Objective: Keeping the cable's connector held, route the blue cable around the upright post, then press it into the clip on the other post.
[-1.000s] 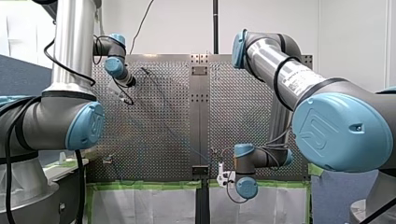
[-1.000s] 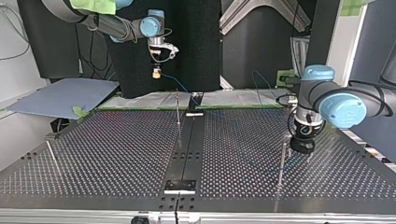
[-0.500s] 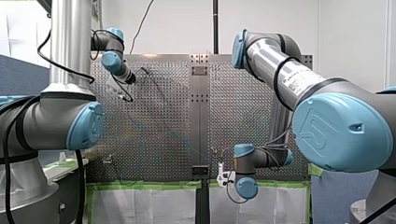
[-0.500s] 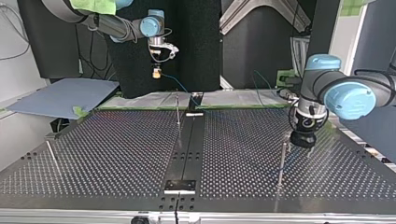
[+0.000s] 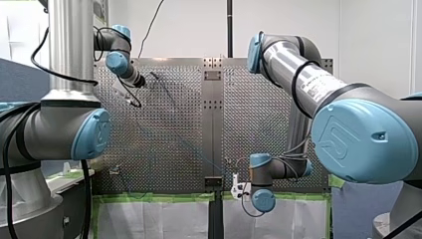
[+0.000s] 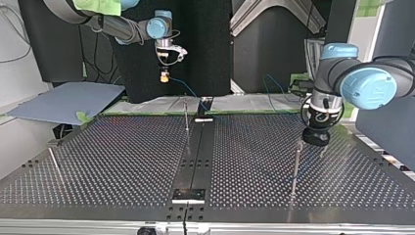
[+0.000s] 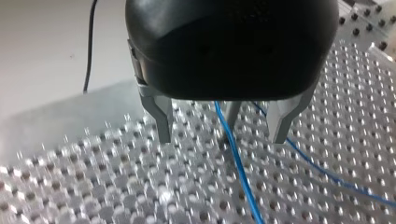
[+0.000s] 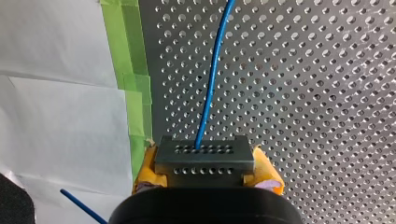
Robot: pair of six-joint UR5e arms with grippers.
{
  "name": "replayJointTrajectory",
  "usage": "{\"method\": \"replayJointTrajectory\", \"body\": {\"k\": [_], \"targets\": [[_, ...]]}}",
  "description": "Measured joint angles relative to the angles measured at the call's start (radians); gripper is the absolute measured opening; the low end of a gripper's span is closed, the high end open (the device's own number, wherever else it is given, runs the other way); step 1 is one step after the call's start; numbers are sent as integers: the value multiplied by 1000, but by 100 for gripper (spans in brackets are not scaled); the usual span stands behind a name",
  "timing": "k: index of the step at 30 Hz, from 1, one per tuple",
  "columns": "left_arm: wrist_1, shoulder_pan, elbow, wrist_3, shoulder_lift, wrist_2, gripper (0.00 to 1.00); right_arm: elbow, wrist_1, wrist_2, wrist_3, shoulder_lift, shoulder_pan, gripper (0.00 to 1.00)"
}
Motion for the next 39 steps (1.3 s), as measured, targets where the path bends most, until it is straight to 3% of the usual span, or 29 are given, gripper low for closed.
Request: {"method": "replayJointTrajectory", "body": {"k": [12,25,34,39], "targets": [[-16,-35,-24,6,102,10,100,0,-3,-5,11,0,-1,0],[-68,-48,-24,113,208,-53,100,-1,-1,-8,10,0,-2,0],[-134,-45,0,201,203,-13,100,-1,-3,-8,8,0,-2,0],[-180,-47,43,247,188,-21,100,-1,-5,-11,6,0,-2,0]]}}
